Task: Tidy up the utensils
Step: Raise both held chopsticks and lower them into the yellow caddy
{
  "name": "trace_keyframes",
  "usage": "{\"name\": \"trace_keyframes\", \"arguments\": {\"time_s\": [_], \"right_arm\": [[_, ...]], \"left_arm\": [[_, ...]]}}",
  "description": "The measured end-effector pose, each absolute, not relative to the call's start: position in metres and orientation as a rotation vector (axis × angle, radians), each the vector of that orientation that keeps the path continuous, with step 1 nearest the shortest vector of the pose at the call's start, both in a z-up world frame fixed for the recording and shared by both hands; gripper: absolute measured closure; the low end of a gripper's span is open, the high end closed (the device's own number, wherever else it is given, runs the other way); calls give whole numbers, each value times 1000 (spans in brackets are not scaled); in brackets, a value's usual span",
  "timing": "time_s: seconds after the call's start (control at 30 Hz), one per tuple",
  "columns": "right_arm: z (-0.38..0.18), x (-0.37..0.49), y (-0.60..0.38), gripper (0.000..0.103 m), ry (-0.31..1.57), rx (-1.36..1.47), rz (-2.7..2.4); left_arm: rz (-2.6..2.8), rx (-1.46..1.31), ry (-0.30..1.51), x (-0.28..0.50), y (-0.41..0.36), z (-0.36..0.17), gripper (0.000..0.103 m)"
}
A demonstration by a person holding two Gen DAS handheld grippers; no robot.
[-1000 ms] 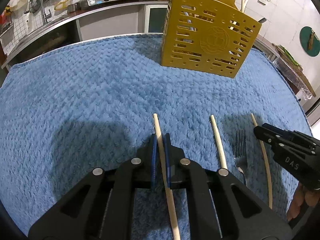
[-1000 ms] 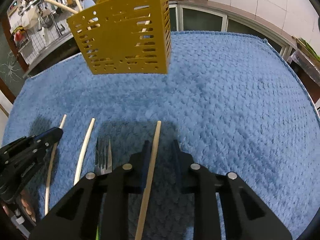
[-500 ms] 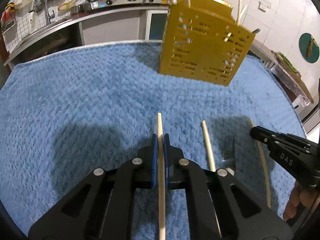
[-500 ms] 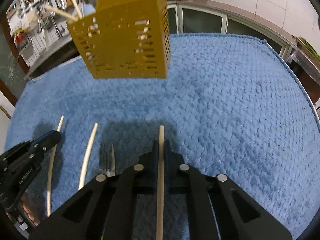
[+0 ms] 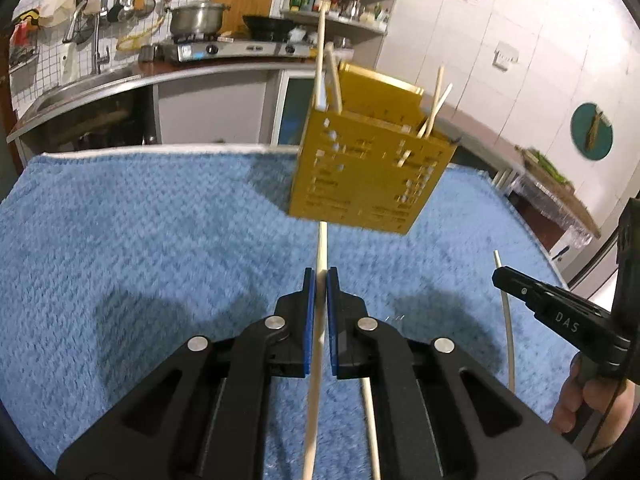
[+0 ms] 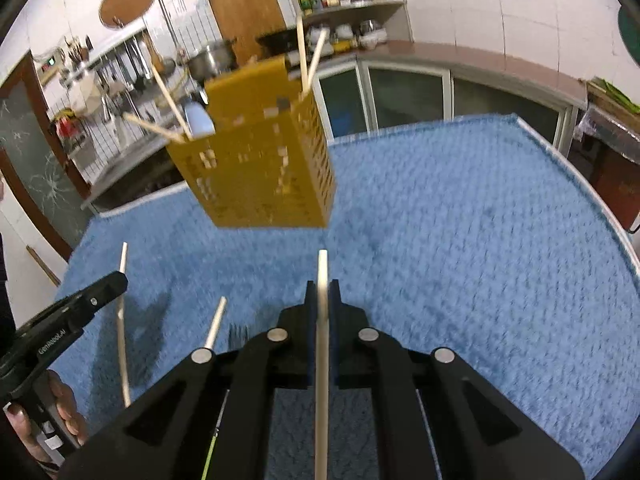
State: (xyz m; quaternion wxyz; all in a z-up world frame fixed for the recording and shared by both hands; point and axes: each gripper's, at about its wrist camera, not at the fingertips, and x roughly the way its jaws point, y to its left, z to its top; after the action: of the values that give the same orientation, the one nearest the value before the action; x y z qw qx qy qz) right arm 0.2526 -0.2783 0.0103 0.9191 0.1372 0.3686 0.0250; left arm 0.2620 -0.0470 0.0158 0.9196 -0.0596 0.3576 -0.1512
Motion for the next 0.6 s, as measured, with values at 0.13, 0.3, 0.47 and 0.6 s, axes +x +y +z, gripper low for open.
{"name": "trace_keyframes", "arguments": {"time_s": [0.13, 0.3, 0.47, 0.6], "right_arm": [[32, 239, -282, 97, 651, 259, 64], [53, 231, -287, 97, 527, 252, 84], [67, 229, -292, 97, 430, 245, 104], [76, 233, -296, 97, 365, 256, 106]], "left_arm": [[-317, -135, 691, 261, -46, 26, 99], [-333, -164, 645, 260, -45, 37, 99], [-329, -141, 576, 256, -44, 54, 99], [-338, -152, 526, 258, -43, 72, 99]]}}
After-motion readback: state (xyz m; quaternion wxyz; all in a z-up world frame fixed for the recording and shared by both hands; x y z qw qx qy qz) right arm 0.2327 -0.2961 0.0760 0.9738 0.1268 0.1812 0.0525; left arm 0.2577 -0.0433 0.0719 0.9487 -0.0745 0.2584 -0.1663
